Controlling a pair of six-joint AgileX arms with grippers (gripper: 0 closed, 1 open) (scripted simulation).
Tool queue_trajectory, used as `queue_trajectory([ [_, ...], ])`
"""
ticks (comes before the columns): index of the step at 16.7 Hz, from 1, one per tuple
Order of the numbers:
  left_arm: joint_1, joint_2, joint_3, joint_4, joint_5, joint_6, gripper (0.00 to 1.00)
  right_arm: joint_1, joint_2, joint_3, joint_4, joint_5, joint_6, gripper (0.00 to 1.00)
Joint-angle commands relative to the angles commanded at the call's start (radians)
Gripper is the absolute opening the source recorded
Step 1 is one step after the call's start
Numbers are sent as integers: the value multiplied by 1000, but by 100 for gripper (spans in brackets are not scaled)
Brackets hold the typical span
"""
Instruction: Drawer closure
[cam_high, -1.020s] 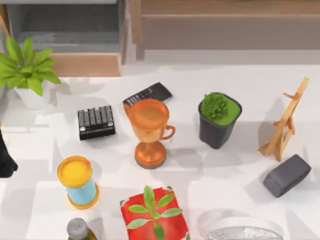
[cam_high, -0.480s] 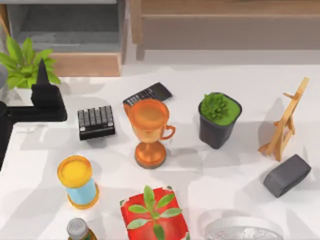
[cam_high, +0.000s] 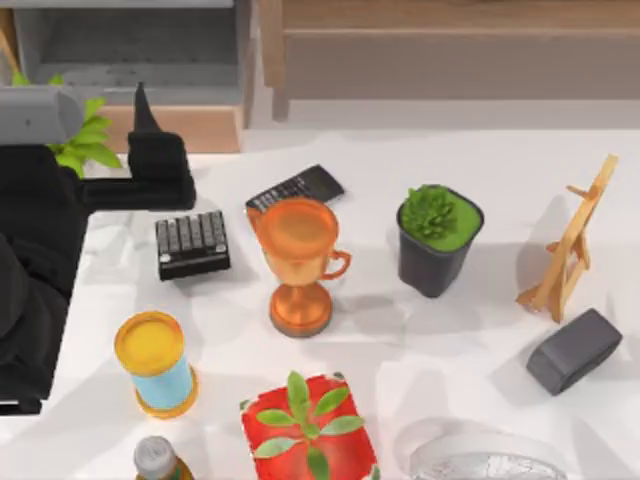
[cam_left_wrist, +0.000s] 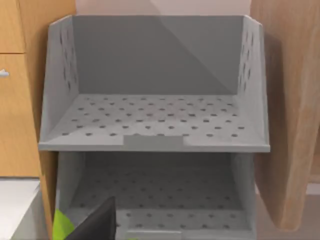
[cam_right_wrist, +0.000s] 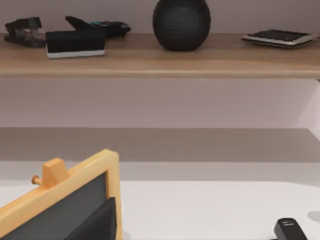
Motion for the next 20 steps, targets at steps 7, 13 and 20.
queue_trajectory([
  [7, 103, 82, -60, 38, 56, 86, 100, 0, 0, 0, 0, 0, 0, 100],
  [13, 557, 315, -94, 353, 398, 449, 100, 0, 0, 0, 0, 0, 0, 100],
  [20, 1191, 504, -52, 801, 962, 822, 100, 0, 0, 0, 0, 0, 0, 100],
])
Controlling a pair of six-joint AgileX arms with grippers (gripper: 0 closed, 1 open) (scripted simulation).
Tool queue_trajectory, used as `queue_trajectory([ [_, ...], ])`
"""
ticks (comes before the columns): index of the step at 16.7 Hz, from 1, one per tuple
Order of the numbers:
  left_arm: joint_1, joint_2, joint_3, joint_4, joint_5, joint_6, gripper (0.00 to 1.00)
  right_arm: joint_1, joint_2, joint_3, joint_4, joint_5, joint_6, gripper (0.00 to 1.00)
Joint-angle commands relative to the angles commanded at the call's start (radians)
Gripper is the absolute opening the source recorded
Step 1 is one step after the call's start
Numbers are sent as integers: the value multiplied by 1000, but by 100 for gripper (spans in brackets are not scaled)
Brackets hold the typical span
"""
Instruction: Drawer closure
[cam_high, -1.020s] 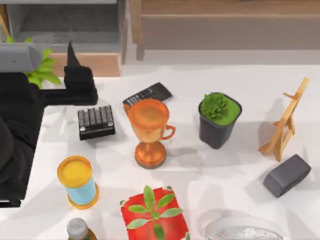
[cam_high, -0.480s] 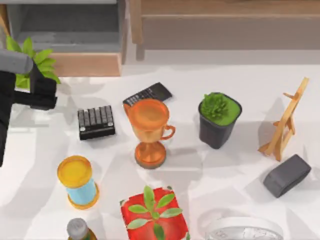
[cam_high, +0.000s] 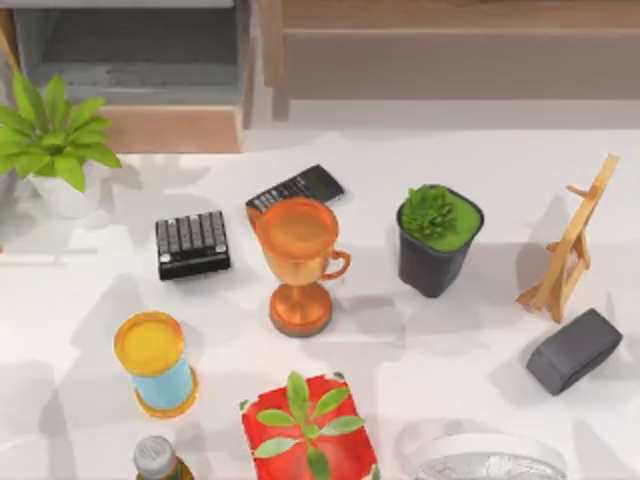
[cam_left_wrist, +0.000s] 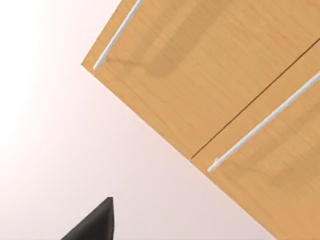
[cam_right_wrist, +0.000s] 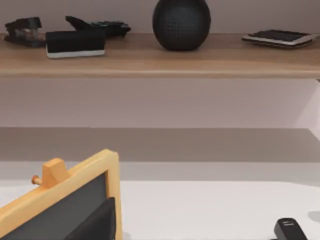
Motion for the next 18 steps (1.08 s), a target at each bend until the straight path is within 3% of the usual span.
queue_trajectory([
  [5, 183, 239, -21, 97, 251, 190, 100, 0, 0, 0, 0, 0, 0, 100],
  [10, 177, 492, -43, 195, 457, 508, 100, 0, 0, 0, 0, 0, 0, 100],
  [14, 238, 604, -12, 299, 511, 704, 100, 0, 0, 0, 0, 0, 0, 100],
  [18, 252, 620, 13, 338, 518, 753, 100, 0, 0, 0, 0, 0, 0, 100],
])
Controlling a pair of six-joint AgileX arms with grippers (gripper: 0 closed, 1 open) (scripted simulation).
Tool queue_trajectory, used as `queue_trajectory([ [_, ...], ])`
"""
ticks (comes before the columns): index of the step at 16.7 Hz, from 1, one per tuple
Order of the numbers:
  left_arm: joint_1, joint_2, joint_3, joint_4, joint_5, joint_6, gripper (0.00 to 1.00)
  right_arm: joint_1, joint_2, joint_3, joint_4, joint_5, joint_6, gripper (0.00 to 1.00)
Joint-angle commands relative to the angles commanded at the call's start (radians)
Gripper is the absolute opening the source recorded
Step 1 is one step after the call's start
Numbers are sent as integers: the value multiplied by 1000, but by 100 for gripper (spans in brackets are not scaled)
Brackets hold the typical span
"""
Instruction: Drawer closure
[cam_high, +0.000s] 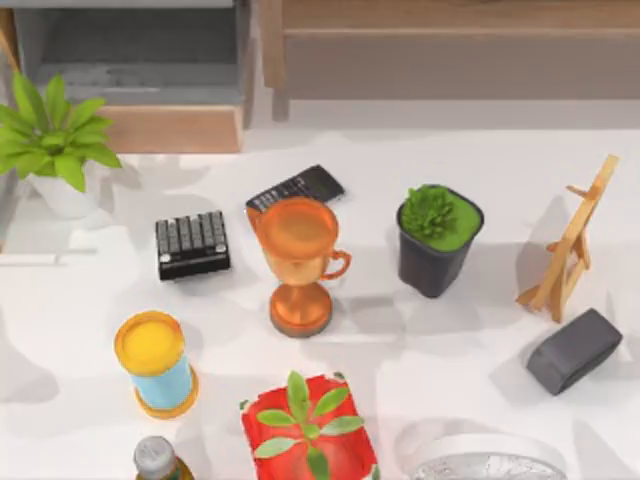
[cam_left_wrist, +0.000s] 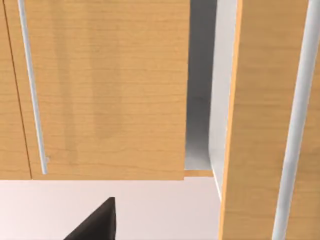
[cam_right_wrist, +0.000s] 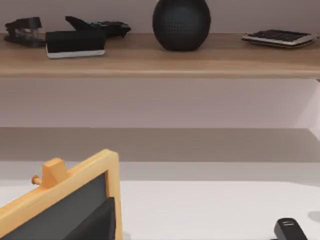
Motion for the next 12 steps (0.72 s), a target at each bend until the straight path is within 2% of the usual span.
queue_trajectory([
  [4, -5, -2, 1, -4, -4, -1, 100, 0, 0, 0, 0, 0, 0, 100],
  [9, -58, 29, 75, -44, -57, -1, 100, 0, 0, 0, 0, 0, 0, 100],
  [12, -60, 31, 78, -46, -60, -1, 100, 0, 0, 0, 0, 0, 0, 100],
])
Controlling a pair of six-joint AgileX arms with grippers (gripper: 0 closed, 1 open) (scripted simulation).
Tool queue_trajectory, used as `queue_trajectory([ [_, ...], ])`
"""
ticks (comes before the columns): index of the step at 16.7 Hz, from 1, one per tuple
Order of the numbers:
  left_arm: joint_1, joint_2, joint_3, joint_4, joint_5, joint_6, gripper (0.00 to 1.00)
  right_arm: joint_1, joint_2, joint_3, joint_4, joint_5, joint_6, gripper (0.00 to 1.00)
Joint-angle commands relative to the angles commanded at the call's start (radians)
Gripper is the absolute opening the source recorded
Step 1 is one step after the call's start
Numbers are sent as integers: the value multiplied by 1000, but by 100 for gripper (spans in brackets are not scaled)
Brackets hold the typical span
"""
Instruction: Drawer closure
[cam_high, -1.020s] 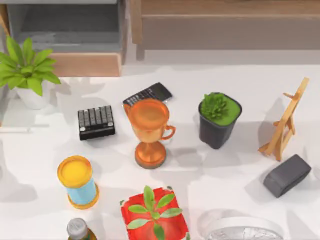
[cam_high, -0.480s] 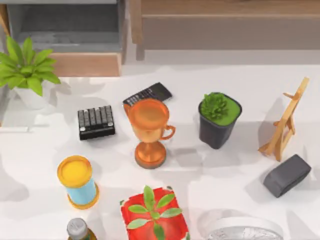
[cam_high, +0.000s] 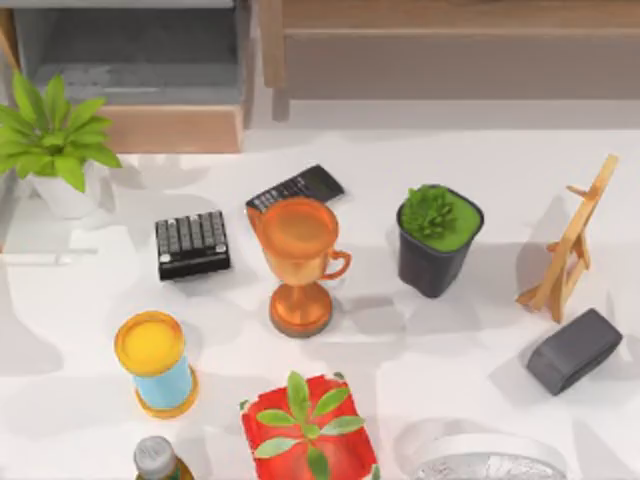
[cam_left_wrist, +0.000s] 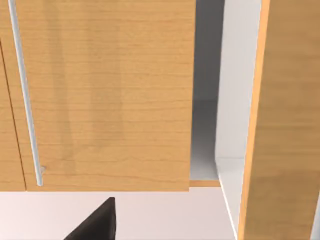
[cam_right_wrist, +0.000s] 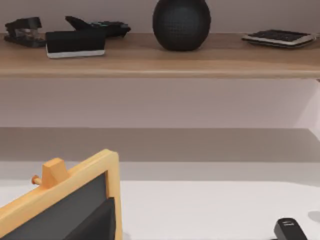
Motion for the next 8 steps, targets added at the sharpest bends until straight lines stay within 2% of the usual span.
queue_trajectory([
  [1, 0, 0, 0, 0, 0, 0, 100, 0, 0, 0, 0, 0, 0, 100],
  [8, 0, 0, 0, 0, 0, 0, 47, 0, 0, 0, 0, 0, 0, 100],
])
